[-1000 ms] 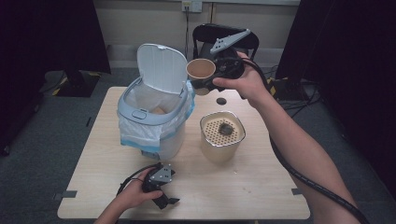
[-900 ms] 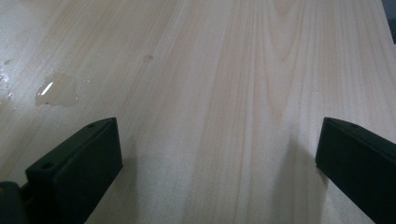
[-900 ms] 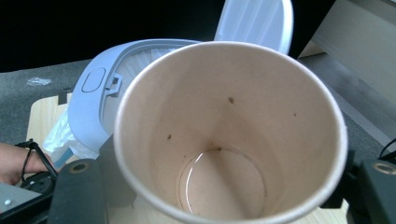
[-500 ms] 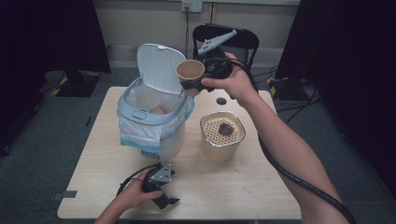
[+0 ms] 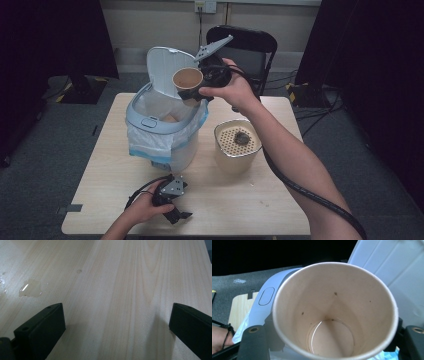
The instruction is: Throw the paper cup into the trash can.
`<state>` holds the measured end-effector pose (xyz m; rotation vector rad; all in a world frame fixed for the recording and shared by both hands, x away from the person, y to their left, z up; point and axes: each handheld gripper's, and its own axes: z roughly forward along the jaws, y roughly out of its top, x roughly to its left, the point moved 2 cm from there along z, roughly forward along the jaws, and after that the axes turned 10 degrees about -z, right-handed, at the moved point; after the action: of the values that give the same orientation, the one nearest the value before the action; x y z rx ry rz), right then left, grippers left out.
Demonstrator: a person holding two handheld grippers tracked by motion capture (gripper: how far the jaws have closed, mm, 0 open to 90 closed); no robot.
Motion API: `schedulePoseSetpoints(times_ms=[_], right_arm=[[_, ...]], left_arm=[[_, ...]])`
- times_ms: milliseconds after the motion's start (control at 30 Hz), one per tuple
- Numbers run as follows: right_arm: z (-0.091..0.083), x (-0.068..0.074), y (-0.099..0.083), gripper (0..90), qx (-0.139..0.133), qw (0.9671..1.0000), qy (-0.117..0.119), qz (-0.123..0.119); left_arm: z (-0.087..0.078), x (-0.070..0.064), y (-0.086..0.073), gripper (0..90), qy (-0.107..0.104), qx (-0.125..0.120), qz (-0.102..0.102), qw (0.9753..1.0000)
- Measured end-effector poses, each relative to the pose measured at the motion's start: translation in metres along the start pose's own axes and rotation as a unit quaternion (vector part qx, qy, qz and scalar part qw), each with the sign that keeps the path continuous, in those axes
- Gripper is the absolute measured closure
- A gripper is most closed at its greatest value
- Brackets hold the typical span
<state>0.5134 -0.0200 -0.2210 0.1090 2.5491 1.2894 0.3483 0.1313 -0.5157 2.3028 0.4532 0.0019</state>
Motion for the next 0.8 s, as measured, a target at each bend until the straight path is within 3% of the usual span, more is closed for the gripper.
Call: schedulePoseSetpoints(times_ms=[800], right_arm=[[0.043, 0.002, 0.007, 26.5, -0.002, 0.9998, 0.017, 0.004]], left_arm=[[-0.001, 0.0, 0.0, 0.0, 0.009, 0.0, 0.003, 1.0]])
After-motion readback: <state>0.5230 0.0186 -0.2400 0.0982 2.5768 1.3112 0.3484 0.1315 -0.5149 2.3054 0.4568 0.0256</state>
